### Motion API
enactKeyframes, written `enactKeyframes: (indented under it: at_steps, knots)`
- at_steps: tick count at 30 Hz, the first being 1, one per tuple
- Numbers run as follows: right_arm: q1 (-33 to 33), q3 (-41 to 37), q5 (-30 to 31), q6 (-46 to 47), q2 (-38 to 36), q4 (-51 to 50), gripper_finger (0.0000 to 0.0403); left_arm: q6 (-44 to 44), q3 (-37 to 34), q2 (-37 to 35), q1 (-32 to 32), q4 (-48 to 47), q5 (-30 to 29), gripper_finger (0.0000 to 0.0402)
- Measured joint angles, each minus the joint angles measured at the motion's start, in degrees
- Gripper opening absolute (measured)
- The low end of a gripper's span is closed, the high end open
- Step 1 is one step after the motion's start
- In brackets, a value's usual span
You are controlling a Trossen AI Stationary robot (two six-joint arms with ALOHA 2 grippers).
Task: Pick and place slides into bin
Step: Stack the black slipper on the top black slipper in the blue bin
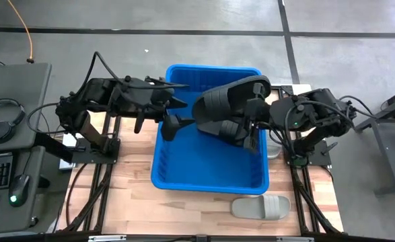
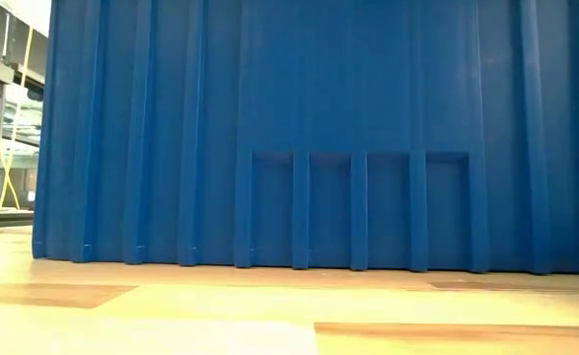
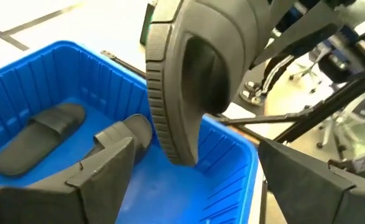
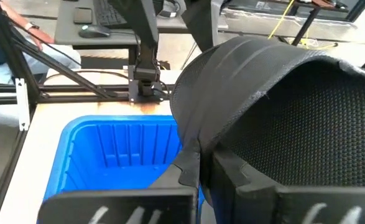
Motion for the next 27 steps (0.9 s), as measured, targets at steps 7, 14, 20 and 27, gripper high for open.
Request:
enactKeyframes:
  at_steps: [7, 14, 20, 27]
  knots:
    - [0.1, -0.1, -1.3, -1.3, 0.5, 1.2, 0.0, 4.1, 0.0, 0.0, 0.0, -2.9, -0.3, 0.0362]
    - [0.9, -0.1, -1.2, -3.4, 0.5, 2.4, 0.0, 4.6, 0.0, 0.0, 0.7, -6.8, -1.3, 0.0363]
    - [0.9, -0.1, -3.1, -3.8, 0.5, 2.5, 0.0, 5.3, 0.0, 0.0, 0.7, -4.5, -0.8, 0.0358]
    - [0.9, -0.1, -4.8, -5.8, 0.8, 3.5, 0.0, 6.2, 0.0, 0.9, 0.7, -0.6, 4.8, 0.0351]
